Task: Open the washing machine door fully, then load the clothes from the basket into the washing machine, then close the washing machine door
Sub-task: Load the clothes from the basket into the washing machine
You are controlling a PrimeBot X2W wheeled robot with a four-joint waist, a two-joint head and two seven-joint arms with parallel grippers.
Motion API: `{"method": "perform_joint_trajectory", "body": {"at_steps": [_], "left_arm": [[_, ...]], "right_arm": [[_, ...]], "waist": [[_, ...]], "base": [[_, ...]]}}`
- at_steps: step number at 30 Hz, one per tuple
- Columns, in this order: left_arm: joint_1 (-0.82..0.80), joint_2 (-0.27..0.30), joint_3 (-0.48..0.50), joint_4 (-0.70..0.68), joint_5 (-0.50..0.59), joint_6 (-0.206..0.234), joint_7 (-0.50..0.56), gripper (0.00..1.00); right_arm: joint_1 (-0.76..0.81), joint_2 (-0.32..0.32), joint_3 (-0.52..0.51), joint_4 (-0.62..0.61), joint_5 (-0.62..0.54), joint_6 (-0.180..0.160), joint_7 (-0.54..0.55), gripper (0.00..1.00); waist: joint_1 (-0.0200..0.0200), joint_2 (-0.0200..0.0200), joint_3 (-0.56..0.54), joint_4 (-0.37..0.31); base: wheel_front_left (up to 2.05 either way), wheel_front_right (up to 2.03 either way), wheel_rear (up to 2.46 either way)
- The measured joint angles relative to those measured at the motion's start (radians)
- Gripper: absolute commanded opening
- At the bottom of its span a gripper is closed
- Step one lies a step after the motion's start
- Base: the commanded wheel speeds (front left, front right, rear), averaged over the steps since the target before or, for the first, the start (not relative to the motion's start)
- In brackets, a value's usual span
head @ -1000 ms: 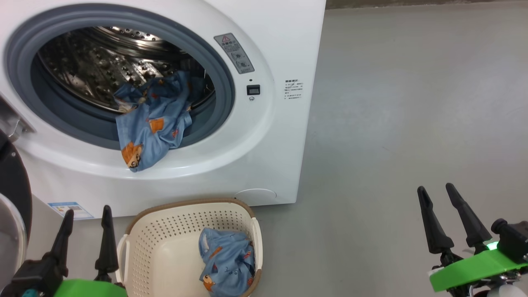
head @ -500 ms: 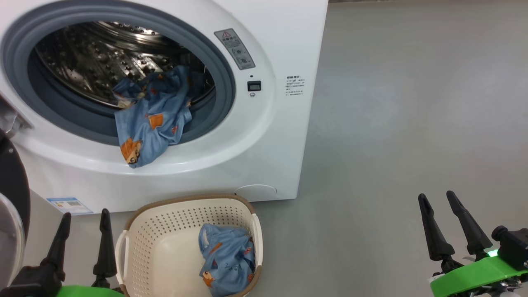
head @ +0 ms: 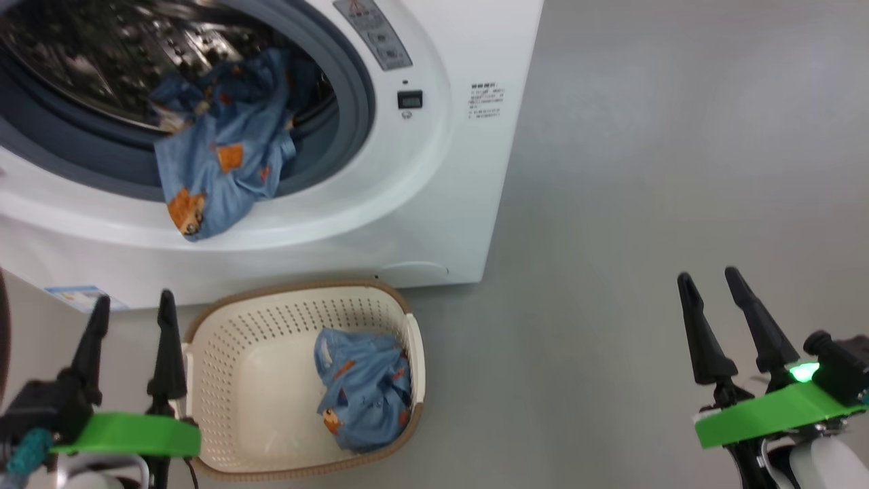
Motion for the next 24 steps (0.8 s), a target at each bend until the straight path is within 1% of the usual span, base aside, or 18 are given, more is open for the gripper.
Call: {"method": "perform_joint_trajectory", "body": {"at_steps": [8,16,24], "left_arm": [[-0.134,0.029,-0.005,0.071,-0.001,0.000,0.000,1.00],[-0.268,0.063,-0.011,0.176,0.001,0.000,0.000,1.00],[-0.380,0.092,-0.039,0.274,0.011,0.000,0.000,1.00]], "right_arm": [[-0.081,0.009,0.009,-0.009,-0.007,0.000,0.000,1.00],[-0.155,0.018,0.040,-0.010,-0.009,0.000,0.000,1.00],[-0.189,0.037,0.063,-0.011,-0.009,0.000,0.000,1.00]], "waist": [[0.0001,0.0000,0.102,-0.013],[0.0002,0.0000,0.204,-0.036],[0.0001,0.0000,0.278,-0.061]], "base": [[0.00,0.00,0.00],[0.00,0.00,0.00],[0.00,0.00,0.00]]}}
